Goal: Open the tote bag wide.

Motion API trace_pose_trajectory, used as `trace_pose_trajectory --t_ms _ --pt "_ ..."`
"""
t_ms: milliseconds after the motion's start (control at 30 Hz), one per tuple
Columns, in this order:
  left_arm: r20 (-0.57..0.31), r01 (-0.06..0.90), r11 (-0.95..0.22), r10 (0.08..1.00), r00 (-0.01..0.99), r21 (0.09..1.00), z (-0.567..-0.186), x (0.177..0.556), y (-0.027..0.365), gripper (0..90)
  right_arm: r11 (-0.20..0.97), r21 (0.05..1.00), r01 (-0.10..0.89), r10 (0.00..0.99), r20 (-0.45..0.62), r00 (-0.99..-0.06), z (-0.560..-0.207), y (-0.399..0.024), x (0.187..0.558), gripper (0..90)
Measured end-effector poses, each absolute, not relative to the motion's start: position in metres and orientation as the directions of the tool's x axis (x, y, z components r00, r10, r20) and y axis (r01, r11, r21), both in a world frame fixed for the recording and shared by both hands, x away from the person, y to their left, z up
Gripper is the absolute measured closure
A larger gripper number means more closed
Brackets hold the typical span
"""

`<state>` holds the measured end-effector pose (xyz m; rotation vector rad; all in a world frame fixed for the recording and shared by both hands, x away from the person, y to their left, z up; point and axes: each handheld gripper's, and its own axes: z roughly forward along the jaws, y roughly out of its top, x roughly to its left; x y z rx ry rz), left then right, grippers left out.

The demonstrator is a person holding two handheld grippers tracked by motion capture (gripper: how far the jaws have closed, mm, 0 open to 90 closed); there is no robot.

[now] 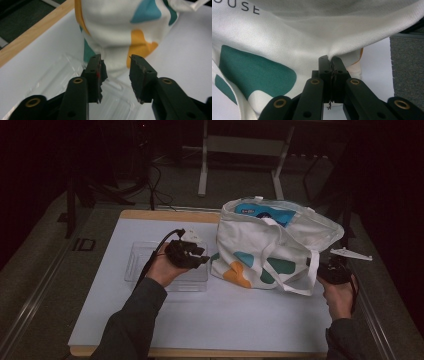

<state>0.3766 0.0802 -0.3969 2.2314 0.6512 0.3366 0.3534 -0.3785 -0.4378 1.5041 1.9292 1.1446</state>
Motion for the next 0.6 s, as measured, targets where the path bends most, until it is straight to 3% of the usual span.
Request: trace_pose_trajectory --t_ms 200,300,433,500,600 --pt "0.018 0.358 -0.544 0.567 0.824 0.759 -0.381 0.402 0.073 67.8 0.069 0.814 0.577 0.938 0.144 -0.315 -0.436 -0.378 0.354 89.0" --pt "0.008 0.363 -0.518 0.581 0.814 0.774 -0.368 0.417 0.066 59.7 0.078 0.813 0.577 0.938 0.136 -0.319 -0.434 -0.377 0.354 89.0" --pt "0.041 0.345 -0.524 0.591 0.806 0.779 -0.365 0.427 0.057 56.8 0.073 0.815 0.575 0.937 0.141 -0.320 -0.432 -0.376 0.354 89.0" --pt "0.035 0.340 -0.507 0.595 0.803 0.792 -0.365 0.428 0.055 58.7 0.080 0.816 0.573 0.936 0.136 -0.325 -0.431 -0.375 0.354 89.0" --pt "0.038 0.348 -0.509 0.604 0.796 0.788 -0.364 0.431 0.049 71.4 0.093 0.822 0.562 0.931 0.128 -0.341 -0.428 -0.374 0.354 89.1"
